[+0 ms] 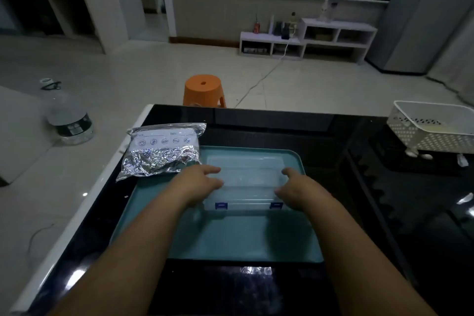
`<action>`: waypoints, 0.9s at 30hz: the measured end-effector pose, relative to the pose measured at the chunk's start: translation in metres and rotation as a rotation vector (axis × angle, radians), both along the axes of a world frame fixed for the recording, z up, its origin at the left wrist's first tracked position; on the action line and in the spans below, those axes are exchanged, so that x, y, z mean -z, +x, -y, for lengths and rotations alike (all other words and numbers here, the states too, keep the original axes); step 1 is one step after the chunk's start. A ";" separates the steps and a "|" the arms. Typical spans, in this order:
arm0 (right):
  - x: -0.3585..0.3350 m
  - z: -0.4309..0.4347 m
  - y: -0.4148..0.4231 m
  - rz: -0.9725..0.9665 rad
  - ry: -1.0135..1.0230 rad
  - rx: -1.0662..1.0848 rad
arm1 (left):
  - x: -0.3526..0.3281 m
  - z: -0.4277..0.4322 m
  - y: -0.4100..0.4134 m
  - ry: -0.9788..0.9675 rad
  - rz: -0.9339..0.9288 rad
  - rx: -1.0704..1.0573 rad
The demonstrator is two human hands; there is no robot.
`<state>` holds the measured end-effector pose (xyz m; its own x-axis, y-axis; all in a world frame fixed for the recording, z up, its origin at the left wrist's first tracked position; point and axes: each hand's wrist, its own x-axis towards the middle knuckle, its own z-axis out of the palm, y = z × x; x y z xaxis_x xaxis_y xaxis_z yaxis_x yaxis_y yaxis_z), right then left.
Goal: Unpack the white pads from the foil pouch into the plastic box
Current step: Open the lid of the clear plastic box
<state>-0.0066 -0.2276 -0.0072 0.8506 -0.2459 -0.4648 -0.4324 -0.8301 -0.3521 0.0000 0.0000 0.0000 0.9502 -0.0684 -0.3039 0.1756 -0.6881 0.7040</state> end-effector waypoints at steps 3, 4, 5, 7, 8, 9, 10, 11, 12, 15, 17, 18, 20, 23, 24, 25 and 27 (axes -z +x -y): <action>0.003 -0.003 0.000 -0.060 0.174 -0.008 | 0.004 0.008 -0.002 0.001 -0.125 0.063; 0.007 -0.003 0.001 -0.051 0.222 0.009 | 0.007 0.010 -0.002 0.025 -0.118 0.097; 0.009 -0.004 0.003 -0.053 0.260 0.025 | 0.010 0.011 0.000 0.074 -0.102 0.126; 0.010 -0.005 0.004 -0.066 0.307 0.048 | 0.013 0.012 0.002 0.111 -0.092 0.144; 0.009 -0.005 0.004 -0.070 0.321 0.046 | 0.015 0.012 0.003 0.117 -0.094 0.143; 0.008 -0.004 0.003 -0.077 0.346 0.056 | 0.017 0.012 0.003 0.111 -0.099 0.138; 0.005 -0.004 0.002 -0.077 0.372 0.061 | 0.018 0.012 0.003 0.096 -0.105 0.128; 0.003 -0.003 0.000 -0.080 0.393 0.059 | 0.019 0.012 0.004 0.091 -0.110 0.119; 0.000 -0.004 -0.001 -0.089 0.413 0.059 | 0.021 0.012 0.005 0.086 -0.115 0.106; 0.000 -0.004 -0.003 -0.085 0.431 0.074 | 0.031 0.015 0.007 0.036 -0.130 0.038; 0.003 -0.007 -0.003 -0.061 0.406 0.093 | 0.039 0.021 0.008 -0.018 -0.117 -0.057; 0.006 -0.009 -0.002 -0.042 0.386 0.103 | 0.040 0.025 0.006 -0.028 -0.112 -0.107; 0.008 -0.013 -0.001 -0.013 0.387 0.150 | 0.041 0.032 0.001 -0.038 -0.101 -0.190; 0.007 -0.020 -0.003 -0.027 0.375 0.174 | 0.043 0.036 -0.007 -0.016 -0.081 -0.207; 0.007 -0.022 -0.005 -0.036 0.336 0.157 | 0.044 0.035 -0.008 -0.003 -0.082 -0.200; 0.007 -0.023 -0.006 -0.048 0.298 0.137 | 0.044 0.034 -0.007 0.003 -0.084 -0.191; 0.005 -0.022 -0.006 -0.076 0.275 0.113 | 0.043 0.031 -0.004 -0.023 -0.102 -0.193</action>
